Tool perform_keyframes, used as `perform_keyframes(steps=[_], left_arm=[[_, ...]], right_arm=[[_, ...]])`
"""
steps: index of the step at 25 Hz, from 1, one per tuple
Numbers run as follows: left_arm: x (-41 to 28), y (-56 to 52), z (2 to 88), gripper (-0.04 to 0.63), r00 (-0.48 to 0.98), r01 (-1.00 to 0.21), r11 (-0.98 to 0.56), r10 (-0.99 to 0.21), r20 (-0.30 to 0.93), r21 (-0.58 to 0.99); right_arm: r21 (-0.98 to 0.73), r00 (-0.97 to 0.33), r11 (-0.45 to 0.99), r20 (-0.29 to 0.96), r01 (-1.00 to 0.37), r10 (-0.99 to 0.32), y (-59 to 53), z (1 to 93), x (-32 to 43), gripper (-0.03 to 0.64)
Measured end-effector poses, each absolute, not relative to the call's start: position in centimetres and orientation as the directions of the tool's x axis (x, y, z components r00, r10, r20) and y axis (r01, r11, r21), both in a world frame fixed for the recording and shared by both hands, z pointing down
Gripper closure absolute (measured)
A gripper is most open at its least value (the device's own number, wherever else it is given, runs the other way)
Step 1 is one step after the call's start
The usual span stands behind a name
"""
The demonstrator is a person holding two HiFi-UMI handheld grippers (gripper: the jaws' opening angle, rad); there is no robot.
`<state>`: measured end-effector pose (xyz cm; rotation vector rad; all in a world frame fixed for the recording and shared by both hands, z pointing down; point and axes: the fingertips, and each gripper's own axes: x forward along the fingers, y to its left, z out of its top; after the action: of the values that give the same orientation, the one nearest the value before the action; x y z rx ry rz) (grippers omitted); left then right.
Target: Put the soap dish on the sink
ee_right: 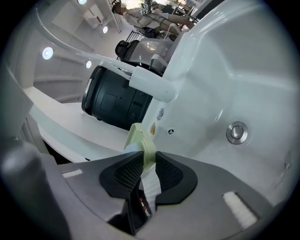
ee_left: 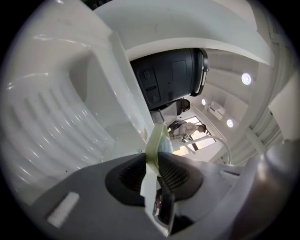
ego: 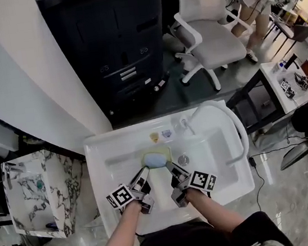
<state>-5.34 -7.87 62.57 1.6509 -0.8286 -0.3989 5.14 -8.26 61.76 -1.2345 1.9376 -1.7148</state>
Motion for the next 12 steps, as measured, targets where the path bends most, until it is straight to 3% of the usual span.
perform_keyframes(steps=[12], left_arm=[[-3.7, -10.5, 65.2, 0.480, 0.652, -0.286, 0.031, -0.727, 0.218, 0.958]], right_arm=[[-0.907, -0.595, -0.114, 0.357, -0.406, -0.720, -11.3, 64.4, 6.9, 0.540]])
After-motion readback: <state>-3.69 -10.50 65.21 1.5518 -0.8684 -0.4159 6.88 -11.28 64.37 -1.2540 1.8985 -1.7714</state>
